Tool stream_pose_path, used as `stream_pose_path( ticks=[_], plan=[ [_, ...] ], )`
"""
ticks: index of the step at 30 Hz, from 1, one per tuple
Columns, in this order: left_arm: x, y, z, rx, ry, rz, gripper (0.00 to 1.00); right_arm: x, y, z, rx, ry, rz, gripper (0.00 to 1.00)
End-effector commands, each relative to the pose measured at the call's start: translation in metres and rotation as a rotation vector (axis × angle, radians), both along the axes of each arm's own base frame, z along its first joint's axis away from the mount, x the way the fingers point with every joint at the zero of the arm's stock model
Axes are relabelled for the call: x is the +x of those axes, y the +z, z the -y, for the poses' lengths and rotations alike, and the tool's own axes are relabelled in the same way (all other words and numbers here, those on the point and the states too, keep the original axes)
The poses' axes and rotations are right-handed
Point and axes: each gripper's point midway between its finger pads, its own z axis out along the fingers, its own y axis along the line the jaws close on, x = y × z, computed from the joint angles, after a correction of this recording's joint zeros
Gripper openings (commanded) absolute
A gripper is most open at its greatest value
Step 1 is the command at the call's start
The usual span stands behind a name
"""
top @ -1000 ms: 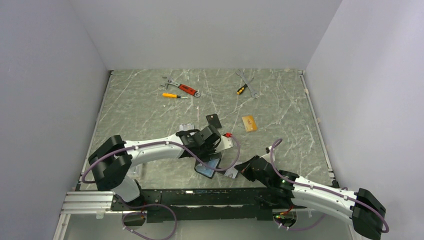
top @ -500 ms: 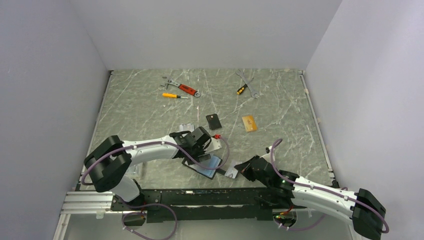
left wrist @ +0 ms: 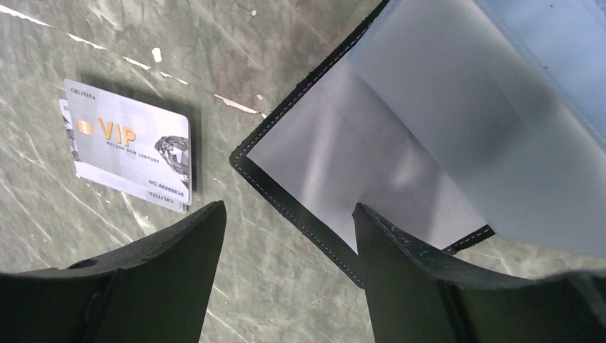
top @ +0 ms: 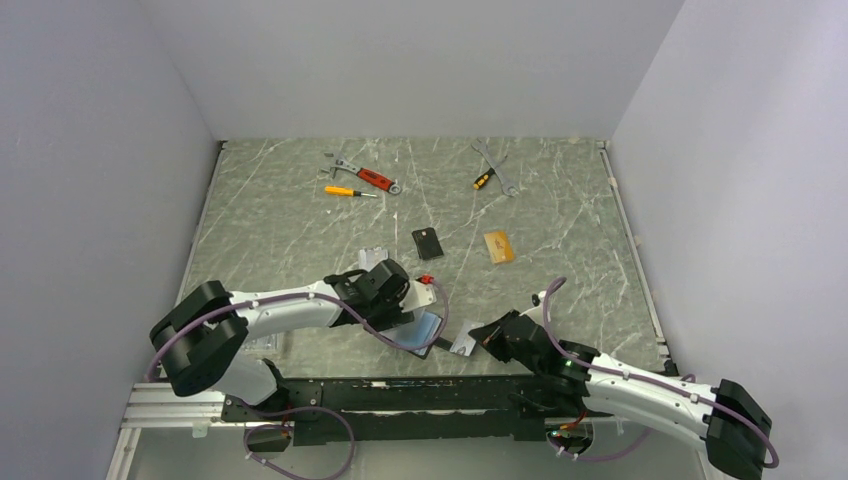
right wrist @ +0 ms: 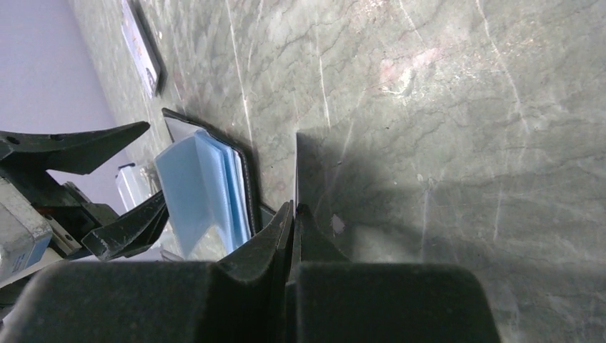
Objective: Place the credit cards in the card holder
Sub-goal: Open the card holder at the center of the board.
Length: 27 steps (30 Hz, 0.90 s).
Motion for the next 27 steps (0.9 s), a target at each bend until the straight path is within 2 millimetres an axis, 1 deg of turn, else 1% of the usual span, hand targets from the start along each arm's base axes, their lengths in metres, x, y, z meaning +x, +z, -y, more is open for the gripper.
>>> stream_pose_path(
  ticks=[1,2,3,6,9,12,16,18,20,22,25,27],
  plan=[
    [-0.014,0.002,0.01,-0.071,-0.028,-0.095,0.72,-0.022,-0.044,0.046,-0.228,-0.02,-0.103,0.0],
    [-0.02,0.007,0.014,-0.103,-0.02,-0.147,0.72,-0.02,-0.041,0.045,-0.224,-0.017,-0.09,0.0],
    [-0.02,0.019,0.023,-0.154,-0.015,-0.183,0.72,-0.018,-0.037,0.044,-0.215,-0.014,-0.078,0.0],
    [-0.024,0.043,0.037,-0.263,-0.023,-0.303,0.72,-0.015,-0.03,0.039,-0.202,0.002,-0.049,0.0],
    [-0.027,0.061,0.047,-0.332,-0.037,-0.388,0.7,-0.011,-0.021,0.029,-0.193,0.041,-0.013,0.0],
    [-0.026,0.061,0.049,-0.33,-0.037,-0.39,0.67,-0.004,-0.007,0.013,-0.174,0.098,0.046,0.0],
    [-0.021,0.042,0.035,-0.266,0.012,-0.364,0.66,0.0,0.007,-0.002,-0.174,0.173,0.104,0.0],
    [-0.019,0.041,0.031,-0.265,0.026,-0.349,0.67,0.002,0.014,-0.008,-0.177,0.197,0.133,0.0],
    [-0.017,0.045,0.029,-0.282,0.039,-0.343,0.67,0.004,0.02,-0.011,-0.172,0.214,0.16,0.0],
    [-0.014,0.055,0.031,-0.306,0.047,-0.338,0.68,0.005,0.026,-0.016,-0.158,0.23,0.187,0.0],
    [-0.011,0.073,0.038,-0.346,0.033,-0.333,0.69,0.006,0.039,-0.028,-0.113,0.27,0.243,0.0],
    [-0.009,0.085,0.046,-0.37,0.041,-0.347,0.69,0.006,0.042,-0.032,-0.105,0.295,0.258,0.0]
  ],
)
